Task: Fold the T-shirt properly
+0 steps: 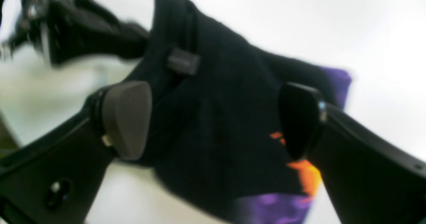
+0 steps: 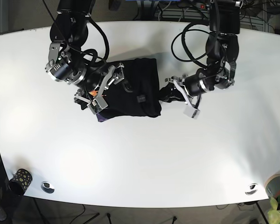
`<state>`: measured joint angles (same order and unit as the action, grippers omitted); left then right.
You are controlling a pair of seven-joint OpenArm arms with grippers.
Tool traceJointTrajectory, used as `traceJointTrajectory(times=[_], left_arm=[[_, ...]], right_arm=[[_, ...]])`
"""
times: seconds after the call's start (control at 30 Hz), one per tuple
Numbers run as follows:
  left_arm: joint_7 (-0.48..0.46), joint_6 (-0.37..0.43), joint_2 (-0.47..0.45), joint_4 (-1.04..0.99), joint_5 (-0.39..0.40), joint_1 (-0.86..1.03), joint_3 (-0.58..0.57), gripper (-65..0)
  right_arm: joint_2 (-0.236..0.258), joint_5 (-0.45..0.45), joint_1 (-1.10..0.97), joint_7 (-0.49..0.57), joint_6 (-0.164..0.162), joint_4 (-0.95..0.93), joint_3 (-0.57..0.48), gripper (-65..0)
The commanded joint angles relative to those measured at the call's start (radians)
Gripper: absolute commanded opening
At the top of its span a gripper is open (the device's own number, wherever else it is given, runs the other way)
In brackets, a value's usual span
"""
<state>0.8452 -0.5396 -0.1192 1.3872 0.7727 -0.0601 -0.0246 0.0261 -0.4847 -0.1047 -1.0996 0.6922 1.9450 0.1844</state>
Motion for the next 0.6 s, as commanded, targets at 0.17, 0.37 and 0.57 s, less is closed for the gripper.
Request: traceJointTrajectory(times=[0.17, 0.37, 0.57], left_arm=[[0.003, -0.075, -0.199, 0.116, 0.017, 0.013, 0.048, -55.6], [0.004, -0.084, -0.276, 0.165, 0.012, 0.016, 0.081, -55.6], [0.004, -0.08, -0.287, 0.202, 0.009, 0.018, 0.067, -55.6]], right_arm=[[0.031, -0.096, -0.019, 0.023, 0.006, -0.066, -0.041, -7.6], [0.036, -0.095, -0.016, 0.062, 0.006, -0.207, -0.193, -10.6], [0.053, -0.095, 0.0, 0.131, 0.006, -0.267, -0.3, -17.6]])
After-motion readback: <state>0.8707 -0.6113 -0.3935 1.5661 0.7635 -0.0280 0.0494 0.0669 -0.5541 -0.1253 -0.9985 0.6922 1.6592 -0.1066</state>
